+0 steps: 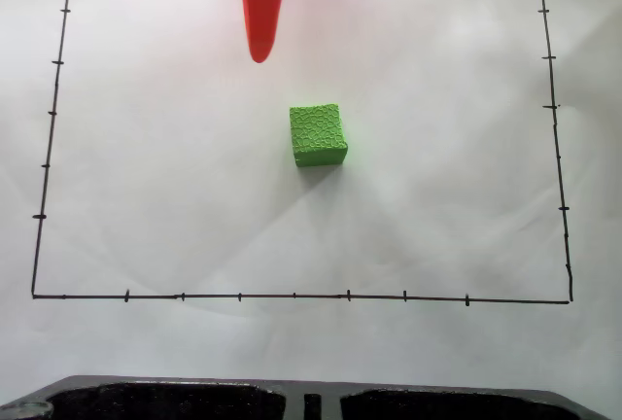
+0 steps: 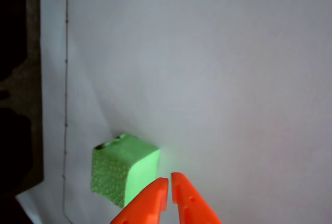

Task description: Grasp the colored block, Place it on the black dot, and then return the arm to the default position.

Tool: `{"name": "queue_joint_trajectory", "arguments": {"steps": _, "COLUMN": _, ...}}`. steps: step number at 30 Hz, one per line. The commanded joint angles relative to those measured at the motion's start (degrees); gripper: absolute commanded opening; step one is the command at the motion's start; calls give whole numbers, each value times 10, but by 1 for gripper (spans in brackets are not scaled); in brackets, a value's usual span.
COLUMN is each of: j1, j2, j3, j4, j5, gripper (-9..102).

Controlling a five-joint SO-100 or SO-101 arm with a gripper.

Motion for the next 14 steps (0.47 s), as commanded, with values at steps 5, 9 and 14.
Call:
{"name": "queue_joint_trajectory", "arguments": {"steps": 5, "j1": -1, "j2": 5, "j3": -1, "j4": -7, "j5": -6, "gripper": 0}}
{"name": "queue_joint_trajectory", "arguments": {"steps": 9, "j1": -1, "j2": 5, "j3": -1, "j4": -7, "j5": -6, "gripper": 0}}
{"name": "queue_joint_trajectory", "arguments": {"steps": 14, "j1": 0, "j2": 5, "j3": -1, "j4": -7, "j5": -6, "gripper": 0}}
